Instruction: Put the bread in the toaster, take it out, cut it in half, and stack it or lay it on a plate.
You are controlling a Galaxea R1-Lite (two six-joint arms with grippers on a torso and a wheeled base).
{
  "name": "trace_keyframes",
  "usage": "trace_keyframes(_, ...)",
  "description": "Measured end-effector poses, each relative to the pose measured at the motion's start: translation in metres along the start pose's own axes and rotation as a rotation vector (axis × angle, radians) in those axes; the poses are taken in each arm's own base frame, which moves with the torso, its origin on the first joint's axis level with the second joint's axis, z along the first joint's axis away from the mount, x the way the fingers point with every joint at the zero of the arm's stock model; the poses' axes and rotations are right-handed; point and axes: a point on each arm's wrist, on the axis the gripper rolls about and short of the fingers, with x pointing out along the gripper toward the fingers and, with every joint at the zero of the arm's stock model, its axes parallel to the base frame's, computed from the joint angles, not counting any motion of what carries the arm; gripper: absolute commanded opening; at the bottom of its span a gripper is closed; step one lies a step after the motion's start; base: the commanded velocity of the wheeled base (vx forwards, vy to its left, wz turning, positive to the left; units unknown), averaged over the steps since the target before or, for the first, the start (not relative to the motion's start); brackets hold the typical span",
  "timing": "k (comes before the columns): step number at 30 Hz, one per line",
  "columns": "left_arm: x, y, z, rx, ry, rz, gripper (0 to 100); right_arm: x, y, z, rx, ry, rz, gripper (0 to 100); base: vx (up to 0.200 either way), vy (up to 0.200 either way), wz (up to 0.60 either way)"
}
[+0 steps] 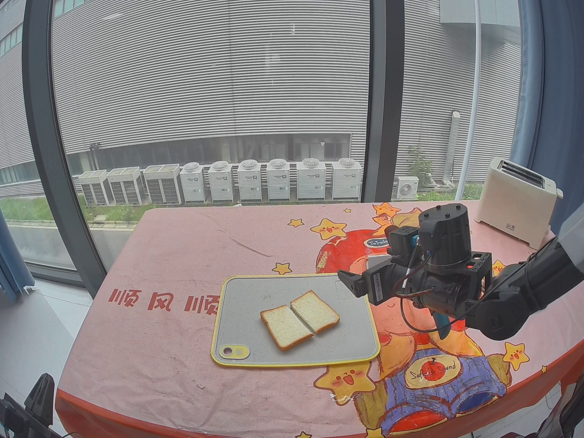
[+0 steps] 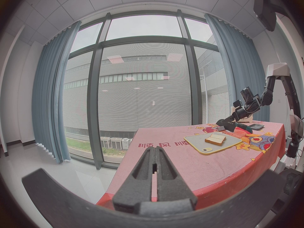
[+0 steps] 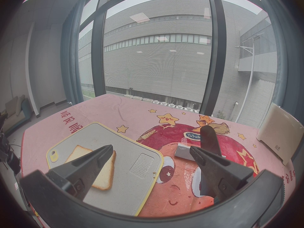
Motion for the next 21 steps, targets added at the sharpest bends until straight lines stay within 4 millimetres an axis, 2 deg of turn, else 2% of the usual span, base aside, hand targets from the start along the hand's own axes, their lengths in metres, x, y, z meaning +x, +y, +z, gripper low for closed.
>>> trace_keyframes(21,0.000,0.000,0.000,0.000,0.000,0.000,0,0.023,0.013,-0.024,-0.029,0.079,0.023,100,0.000,0.000,0.00)
